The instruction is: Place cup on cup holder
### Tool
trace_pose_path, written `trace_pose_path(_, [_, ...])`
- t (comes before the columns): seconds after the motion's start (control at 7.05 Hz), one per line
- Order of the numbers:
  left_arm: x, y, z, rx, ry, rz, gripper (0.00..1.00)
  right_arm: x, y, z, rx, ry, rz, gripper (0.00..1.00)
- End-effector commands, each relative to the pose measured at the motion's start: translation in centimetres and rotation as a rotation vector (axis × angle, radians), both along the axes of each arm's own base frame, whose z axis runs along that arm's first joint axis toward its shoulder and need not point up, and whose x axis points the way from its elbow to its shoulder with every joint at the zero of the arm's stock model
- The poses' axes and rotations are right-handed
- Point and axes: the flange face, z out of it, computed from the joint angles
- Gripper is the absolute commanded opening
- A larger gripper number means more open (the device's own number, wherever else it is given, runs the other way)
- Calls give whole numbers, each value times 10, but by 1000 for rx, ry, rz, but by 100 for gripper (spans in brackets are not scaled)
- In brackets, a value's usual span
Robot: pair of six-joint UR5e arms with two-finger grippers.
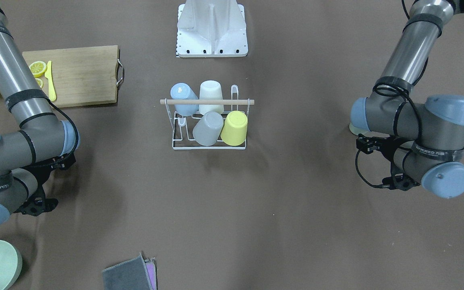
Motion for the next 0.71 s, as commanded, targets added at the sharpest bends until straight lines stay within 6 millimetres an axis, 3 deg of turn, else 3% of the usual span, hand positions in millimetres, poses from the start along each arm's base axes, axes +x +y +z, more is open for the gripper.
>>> trace_pose_path(0.0, [8, 10, 9, -6, -6, 21, 97, -2, 1, -1, 1, -5, -2, 33])
trace_pose_path(0.28, [24, 20, 6, 9, 13, 64, 97, 32, -22, -18, 58, -65, 27, 33])
trace_pose_path(0.43, [30, 25, 4, 14, 17, 74, 97, 54, -33, -53, 158, -141, 34, 33])
trace_pose_path(0.57, [35, 40, 15, 6, 12, 95, 97, 83, -38, -84, 262, -263, 50, 33])
